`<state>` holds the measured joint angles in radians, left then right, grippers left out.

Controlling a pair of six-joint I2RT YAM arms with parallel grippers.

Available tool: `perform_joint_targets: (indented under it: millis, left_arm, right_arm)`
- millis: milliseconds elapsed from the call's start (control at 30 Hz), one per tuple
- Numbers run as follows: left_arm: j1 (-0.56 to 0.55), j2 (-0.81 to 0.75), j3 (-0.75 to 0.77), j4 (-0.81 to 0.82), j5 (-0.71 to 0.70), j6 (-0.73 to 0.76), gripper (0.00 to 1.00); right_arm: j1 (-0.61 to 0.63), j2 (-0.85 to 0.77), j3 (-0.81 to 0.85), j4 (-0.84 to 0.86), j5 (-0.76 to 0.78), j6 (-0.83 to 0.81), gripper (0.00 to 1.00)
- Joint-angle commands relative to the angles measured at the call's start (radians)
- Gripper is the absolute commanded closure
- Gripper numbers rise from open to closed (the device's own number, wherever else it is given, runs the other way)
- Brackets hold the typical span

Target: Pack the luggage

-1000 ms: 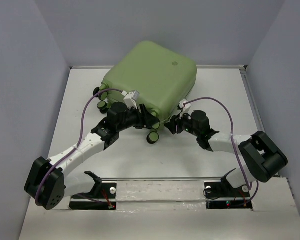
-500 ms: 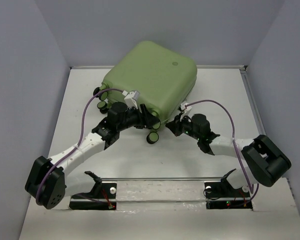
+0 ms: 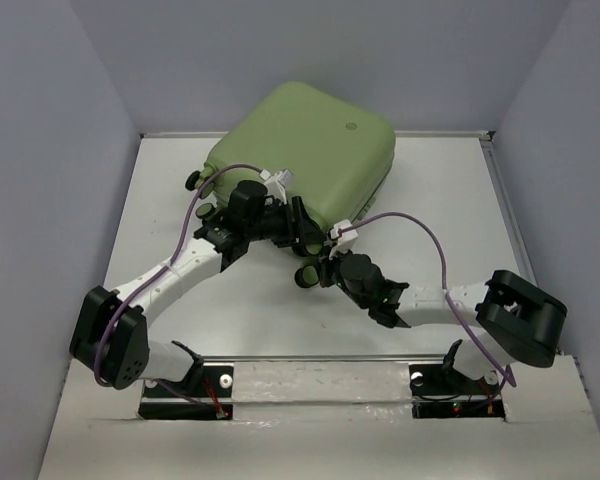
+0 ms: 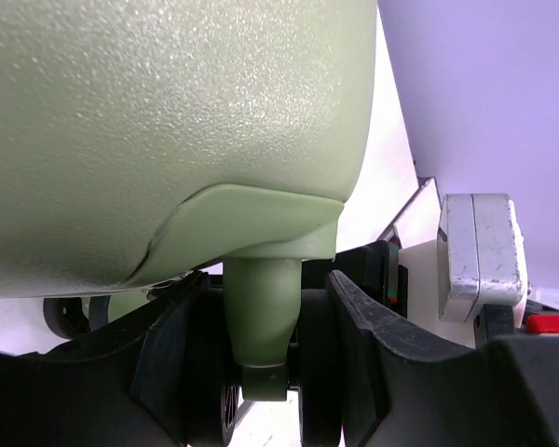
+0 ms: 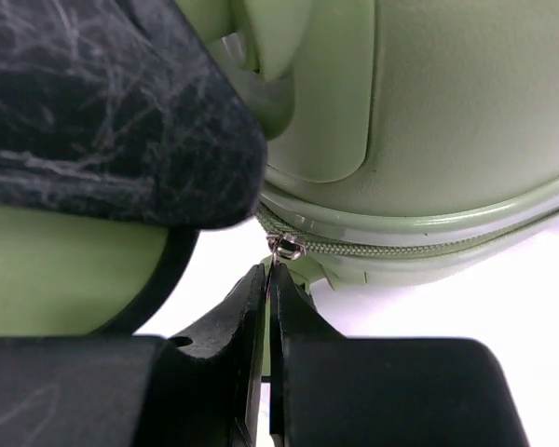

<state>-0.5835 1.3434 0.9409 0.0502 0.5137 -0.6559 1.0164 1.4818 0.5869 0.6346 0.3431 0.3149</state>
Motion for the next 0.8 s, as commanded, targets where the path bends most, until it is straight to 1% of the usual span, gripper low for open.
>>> perform_joint_targets:
  millis: [0,33,67,100,133,167,200,233,267,300,333,367,400,433,467,500,533,567,600,633,667,733,767]
  left_arm:
    - [-0.053,-0.056,0.118,0.359,0.045,-0.066,0.94]
    - [-0.056,-0.041,0.11,0.405,0.071,-0.118,0.94]
    - [-0.067,-0.041,0.111,0.437,0.074,-0.119,0.94]
    - [-0.088,-0.017,0.122,0.46,0.068,-0.152,0.94]
    - [-0.148,0.005,0.145,0.467,0.053,-0.149,0.94]
    - [-0.179,0.028,0.203,0.462,0.028,-0.14,0.94]
    - [-0.205,0.08,0.232,0.456,0.025,-0.134,0.94]
    - [-0.237,0.103,0.275,0.444,0.029,-0.133,0.94]
    - [-0.245,0.129,0.288,0.432,0.028,-0.128,0.91]
    - [-0.248,0.129,0.297,0.41,0.025,-0.102,0.68]
    - [-0.246,0.122,0.303,0.342,0.005,-0.073,0.53]
    - [-0.248,0.093,0.306,0.289,-0.021,-0.033,0.38]
    - [-0.248,0.076,0.306,0.237,-0.046,0.054,0.16]
    - [-0.248,0.056,0.302,0.196,-0.061,0.097,0.06]
    - [-0.248,0.034,0.3,0.092,-0.108,0.142,0.01]
    - [-0.246,-0.007,0.303,0.035,-0.138,0.188,0.01]
    - [-0.239,-0.027,0.323,-0.083,-0.18,0.282,0.01]
    - [-0.239,-0.045,0.335,-0.149,-0.21,0.323,0.01]
    - [-0.225,-0.096,0.34,-0.246,-0.293,0.375,0.01]
    - [-0.216,-0.13,0.328,-0.281,-0.331,0.392,0.01]
    - [-0.202,-0.2,0.314,-0.309,-0.363,0.4,0.01]
    - [-0.115,-0.274,0.273,-0.378,-0.443,0.398,0.01]
    - [-0.073,-0.309,0.219,-0.4,-0.476,0.397,0.01]
  right_arm:
    - [0.137,-0.097,-0.011,0.172,-0.191,0.035,0.93]
    - [0.137,-0.092,-0.031,0.218,-0.167,0.044,0.93]
    - [0.137,-0.092,-0.033,0.262,-0.158,0.049,0.93]
    - [0.137,-0.046,-0.032,0.319,-0.153,0.053,0.93]
    - [0.137,-0.014,-0.022,0.371,-0.147,0.067,0.93]
    - [0.137,0.02,0.002,0.473,-0.136,0.075,0.93]
    - [0.137,0.05,0.002,0.531,-0.127,0.081,0.93]
    - [0.137,0.086,-0.007,0.631,-0.09,0.11,0.93]
    - [0.137,0.09,-0.063,0.678,-0.073,0.125,0.93]
    - [0.137,0.087,-0.106,0.721,-0.053,0.144,0.93]
    - [0.137,0.052,-0.154,0.759,-0.011,0.153,0.93]
    - [0.137,0.025,-0.207,0.763,0.019,0.161,0.93]
    - [0.137,-0.013,-0.328,0.758,0.054,0.197,0.93]
    - [0.137,-0.055,-0.382,0.748,0.078,0.211,0.93]
    - [0.137,-0.16,-0.431,0.681,0.112,0.222,0.93]
    - [0.137,-0.22,-0.5,0.615,0.129,0.274,0.93]
    - [0.137,-0.353,-0.522,0.462,0.138,0.298,0.93]
    - [0.137,-0.423,-0.535,0.376,0.134,0.32,0.93]
    - [0.137,-0.486,-0.535,0.276,0.135,0.355,0.93]
    - [0.137,-0.547,-0.536,0.123,0.14,0.363,0.93]
    - [0.137,-0.652,-0.538,0.073,0.142,0.368,0.93]
    - [0.137,-0.744,-0.533,-0.022,0.14,0.348,0.93]
    - [0.137,-0.779,-0.515,-0.101,0.134,0.339,0.93]
